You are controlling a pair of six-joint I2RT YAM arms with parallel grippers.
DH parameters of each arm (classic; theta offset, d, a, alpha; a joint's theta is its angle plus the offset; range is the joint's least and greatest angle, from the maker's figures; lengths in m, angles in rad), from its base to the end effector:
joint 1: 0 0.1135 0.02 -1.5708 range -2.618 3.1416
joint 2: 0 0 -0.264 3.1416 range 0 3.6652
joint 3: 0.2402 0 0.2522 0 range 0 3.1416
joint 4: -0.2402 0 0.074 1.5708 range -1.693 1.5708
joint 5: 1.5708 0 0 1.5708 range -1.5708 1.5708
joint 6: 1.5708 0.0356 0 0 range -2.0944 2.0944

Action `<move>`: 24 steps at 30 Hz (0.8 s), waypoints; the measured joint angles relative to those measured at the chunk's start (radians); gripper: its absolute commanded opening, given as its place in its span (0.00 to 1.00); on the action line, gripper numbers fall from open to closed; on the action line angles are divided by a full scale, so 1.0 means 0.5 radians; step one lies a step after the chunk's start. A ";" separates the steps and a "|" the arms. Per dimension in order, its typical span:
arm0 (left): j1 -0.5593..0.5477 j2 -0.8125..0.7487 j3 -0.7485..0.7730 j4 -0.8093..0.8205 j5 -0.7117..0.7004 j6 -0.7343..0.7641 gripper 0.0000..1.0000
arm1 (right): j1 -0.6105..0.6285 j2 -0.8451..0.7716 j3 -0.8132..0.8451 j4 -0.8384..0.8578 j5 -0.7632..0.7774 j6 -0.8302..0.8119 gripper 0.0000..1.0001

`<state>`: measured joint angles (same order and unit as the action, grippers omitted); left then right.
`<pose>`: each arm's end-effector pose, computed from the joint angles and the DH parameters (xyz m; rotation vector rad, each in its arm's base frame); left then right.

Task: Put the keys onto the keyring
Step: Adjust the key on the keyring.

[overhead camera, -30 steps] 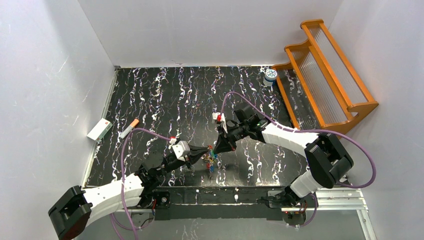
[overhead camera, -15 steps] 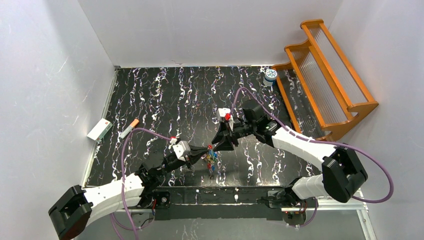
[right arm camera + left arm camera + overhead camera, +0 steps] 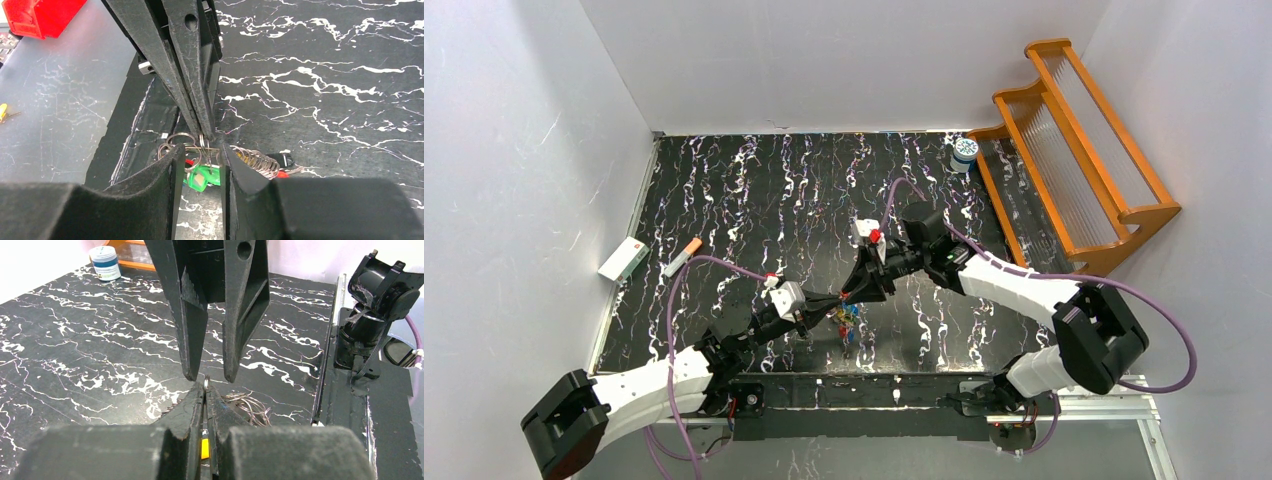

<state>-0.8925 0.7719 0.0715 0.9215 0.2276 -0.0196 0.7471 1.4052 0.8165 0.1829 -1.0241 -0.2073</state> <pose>0.0959 -0.1318 0.2095 0.7740 1.1857 -0.9153 0.1983 0.2252 0.2512 -1.4840 1.3524 1.3507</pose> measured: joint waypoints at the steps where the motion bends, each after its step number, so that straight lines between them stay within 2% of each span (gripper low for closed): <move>1: 0.000 0.002 0.000 -0.001 0.000 0.000 0.00 | 0.005 0.006 -0.005 0.009 -0.001 -0.001 0.35; 6: 0.000 0.012 0.000 0.011 0.002 0.000 0.00 | 0.021 0.023 -0.022 0.025 0.002 0.003 0.17; 8: 0.000 0.012 0.000 0.013 0.002 0.000 0.00 | 0.021 0.024 -0.023 0.037 0.006 0.002 0.03; 9: 0.000 0.012 0.000 0.014 0.001 0.001 0.00 | 0.021 0.024 -0.023 0.040 0.005 0.001 0.01; 13: 0.001 0.013 0.000 0.008 -0.001 0.001 0.00 | 0.025 0.034 -0.025 0.049 0.002 -0.004 0.01; 17: 0.000 0.013 0.000 -0.005 -0.006 0.024 0.29 | 0.025 0.034 -0.022 0.012 0.022 -0.046 0.01; 19: 0.000 0.009 0.002 -0.006 -0.006 0.060 0.37 | 0.026 0.034 -0.005 -0.095 0.069 -0.099 0.01; 24: 0.000 0.003 0.071 -0.188 -0.007 0.169 0.43 | 0.027 0.052 0.130 -0.466 0.198 -0.282 0.01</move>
<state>-0.8925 0.7734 0.1070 0.8276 0.2241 0.0647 0.7609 1.4311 0.8818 -0.0502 -0.9253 -0.3481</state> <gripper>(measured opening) 0.406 0.031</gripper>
